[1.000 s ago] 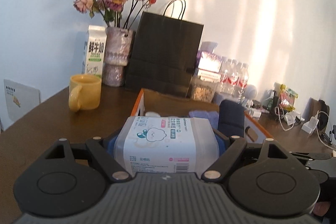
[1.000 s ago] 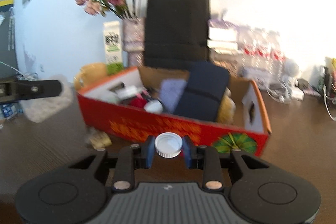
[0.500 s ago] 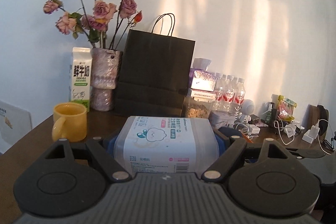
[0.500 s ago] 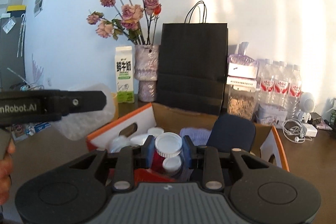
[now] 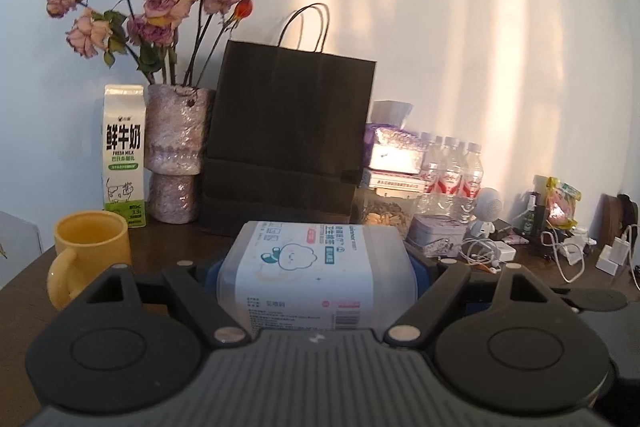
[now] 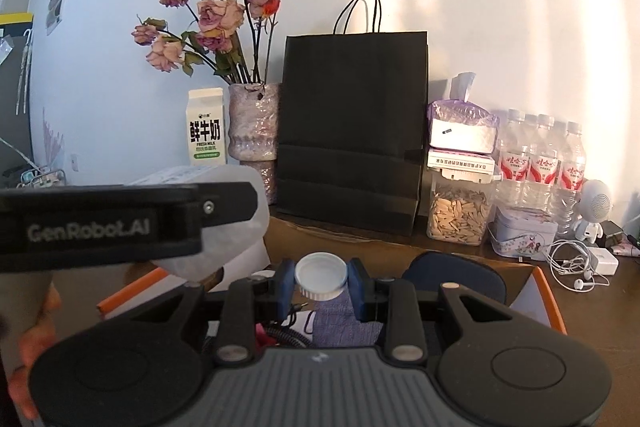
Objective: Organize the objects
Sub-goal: 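Open both grippers to drop the container and cap into the box, then move both grippers back toward the last items on the table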
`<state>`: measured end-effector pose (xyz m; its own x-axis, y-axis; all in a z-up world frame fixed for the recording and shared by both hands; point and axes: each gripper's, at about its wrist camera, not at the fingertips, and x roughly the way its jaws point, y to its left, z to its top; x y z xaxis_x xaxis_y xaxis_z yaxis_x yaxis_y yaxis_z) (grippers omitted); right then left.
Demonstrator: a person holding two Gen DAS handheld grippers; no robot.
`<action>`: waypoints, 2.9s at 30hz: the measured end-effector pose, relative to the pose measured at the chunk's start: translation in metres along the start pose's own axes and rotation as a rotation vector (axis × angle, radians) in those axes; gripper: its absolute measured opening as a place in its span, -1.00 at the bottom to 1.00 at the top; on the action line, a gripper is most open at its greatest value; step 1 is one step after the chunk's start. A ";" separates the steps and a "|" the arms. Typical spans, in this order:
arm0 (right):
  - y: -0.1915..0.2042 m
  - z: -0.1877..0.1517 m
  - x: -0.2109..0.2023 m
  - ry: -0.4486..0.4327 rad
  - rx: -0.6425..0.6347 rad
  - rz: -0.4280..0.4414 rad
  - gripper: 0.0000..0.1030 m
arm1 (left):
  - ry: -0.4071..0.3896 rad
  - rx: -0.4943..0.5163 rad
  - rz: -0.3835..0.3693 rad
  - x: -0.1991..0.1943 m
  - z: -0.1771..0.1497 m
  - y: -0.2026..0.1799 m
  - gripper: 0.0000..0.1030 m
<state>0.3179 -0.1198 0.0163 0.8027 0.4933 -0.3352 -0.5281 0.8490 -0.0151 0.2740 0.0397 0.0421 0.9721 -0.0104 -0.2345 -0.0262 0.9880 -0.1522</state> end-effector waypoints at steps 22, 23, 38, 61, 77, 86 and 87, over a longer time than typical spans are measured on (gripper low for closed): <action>-0.010 -0.008 0.008 0.030 0.003 -0.007 1.00 | 0.017 -0.033 -0.014 0.019 -0.006 0.011 1.00; -0.011 -0.009 0.008 0.031 0.005 -0.009 1.00 | 0.018 -0.033 -0.014 0.019 -0.006 0.011 1.00; -0.007 -0.006 -0.004 0.005 0.001 0.008 1.00 | 0.013 -0.024 -0.015 0.003 -0.003 0.009 1.00; 0.025 -0.033 -0.075 0.035 -0.022 0.019 1.00 | 0.069 -0.008 0.076 -0.090 -0.017 0.052 1.00; 0.048 -0.060 -0.087 0.141 -0.067 0.081 1.00 | 0.149 -0.008 0.139 -0.130 -0.036 0.083 1.00; 0.061 -0.070 -0.062 0.240 -0.121 0.135 0.71 | 0.174 -0.018 0.156 -0.140 -0.044 0.095 1.00; 0.063 -0.071 -0.059 0.249 -0.133 0.139 0.67 | 0.175 -0.021 0.158 -0.141 -0.045 0.096 1.00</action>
<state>0.2179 -0.1081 -0.0315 0.6362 0.5280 -0.5625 -0.6730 0.7363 -0.0700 0.1236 0.1292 0.0179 0.9003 0.1158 -0.4196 -0.1814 0.9761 -0.1200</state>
